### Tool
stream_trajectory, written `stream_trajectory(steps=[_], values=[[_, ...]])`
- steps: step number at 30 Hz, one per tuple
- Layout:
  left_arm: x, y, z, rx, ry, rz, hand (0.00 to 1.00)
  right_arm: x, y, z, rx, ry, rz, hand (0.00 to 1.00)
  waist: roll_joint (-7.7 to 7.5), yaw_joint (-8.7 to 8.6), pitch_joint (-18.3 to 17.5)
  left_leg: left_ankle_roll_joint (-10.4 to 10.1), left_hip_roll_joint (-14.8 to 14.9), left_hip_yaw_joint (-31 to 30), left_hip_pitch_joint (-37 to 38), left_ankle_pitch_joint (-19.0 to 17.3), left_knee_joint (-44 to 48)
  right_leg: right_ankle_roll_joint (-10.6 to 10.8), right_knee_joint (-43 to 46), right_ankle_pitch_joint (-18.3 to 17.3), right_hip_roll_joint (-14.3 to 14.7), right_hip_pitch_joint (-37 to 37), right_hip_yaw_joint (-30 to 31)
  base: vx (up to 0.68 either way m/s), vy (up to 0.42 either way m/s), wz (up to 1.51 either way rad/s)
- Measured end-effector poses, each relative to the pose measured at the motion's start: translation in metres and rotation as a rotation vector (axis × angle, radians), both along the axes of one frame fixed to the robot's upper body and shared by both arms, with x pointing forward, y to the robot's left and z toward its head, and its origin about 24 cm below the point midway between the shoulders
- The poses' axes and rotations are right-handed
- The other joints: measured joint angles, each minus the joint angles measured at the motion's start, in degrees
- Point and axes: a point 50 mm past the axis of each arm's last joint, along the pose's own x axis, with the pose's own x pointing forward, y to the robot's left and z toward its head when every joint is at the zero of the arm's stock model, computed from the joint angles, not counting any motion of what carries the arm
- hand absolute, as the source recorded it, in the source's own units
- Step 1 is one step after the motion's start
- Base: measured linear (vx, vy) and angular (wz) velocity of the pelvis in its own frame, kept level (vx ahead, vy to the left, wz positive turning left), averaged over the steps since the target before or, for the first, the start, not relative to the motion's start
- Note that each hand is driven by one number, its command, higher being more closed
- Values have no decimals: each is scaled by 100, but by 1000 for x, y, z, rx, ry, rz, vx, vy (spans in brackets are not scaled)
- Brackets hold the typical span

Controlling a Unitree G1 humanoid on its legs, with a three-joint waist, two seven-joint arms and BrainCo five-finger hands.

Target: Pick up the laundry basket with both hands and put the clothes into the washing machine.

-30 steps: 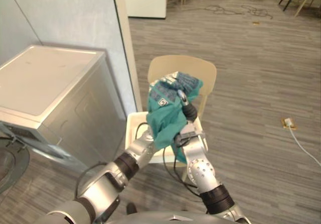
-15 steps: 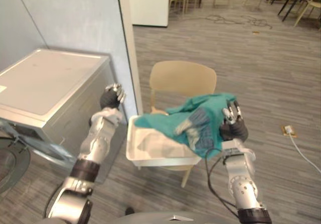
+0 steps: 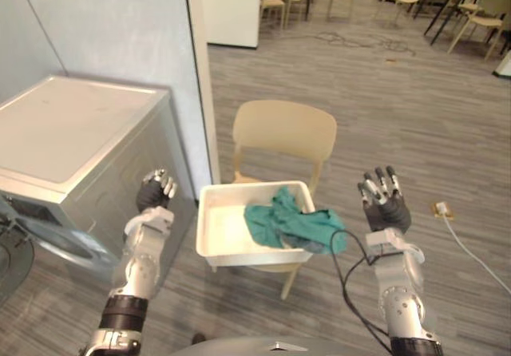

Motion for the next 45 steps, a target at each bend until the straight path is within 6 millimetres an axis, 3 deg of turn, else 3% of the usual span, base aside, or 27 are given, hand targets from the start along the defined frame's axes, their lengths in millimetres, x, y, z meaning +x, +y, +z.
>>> stream_trajectory(steps=[2,3,10,16,20,26,32,35,45], values=[[-2,0,-3,0,9,1,100,0,0,0,-3,1,-2,0,4,1,-3,2,0,8,12,-1,-1,1,2,-2,0,4,8,7,-4,-3],[-4,0,-4,-3,13,2,0,0,0,0,-9,3,-2,0,4,1,-3,2,0,9,13,-1,-2,4,4,-4,-1,4,8,0,0,0],[-14,-4,-15,-3,36,-16,0,-2,4,-7,-51,32,23,0,3,10,-2,9,-17,-7,40,4,-4,17,36,-13,-44,34,-7,-1,1,0],[-34,-1,-32,43,81,-59,0,0,-17,-4,-494,144,76,0,-9,83,4,8,-48,-46,34,-12,-6,37,70,-26,-74,45,-49,-9,16,5],[-45,0,-40,61,97,-84,0,1,-19,-1,-698,168,132,0,-45,168,18,9,-47,-117,23,-10,-7,40,67,-29,-90,82,-128,-4,11,11],[-70,2,-58,65,165,-103,0,22,-28,-6,-1106,295,360,0,-111,243,21,45,-103,-263,-76,-11,-7,71,48,-17,-142,86,-264,3,21,13],[-94,1,-79,55,258,-149,0,41,-37,-17,-1503,458,621,0,-211,514,76,110,-153,-511,-250,53,-6,80,9,0,-153,74,-485,9,14,19],[-100,-2,-83,59,280,-185,0,46,-39,-23,-1584,498,687,0,-243,584,118,145,-158,-613,-374,107,-5,45,15,24,-145,8,-599,-2,-1,20],[-99,-11,-81,59,258,-251,0,78,-45,-11,-1721,541,644,0,-197,760,1096,160,-219,-990,-1075,330,-1,34,248,107,-174,-540,-954,-46,16,19]])
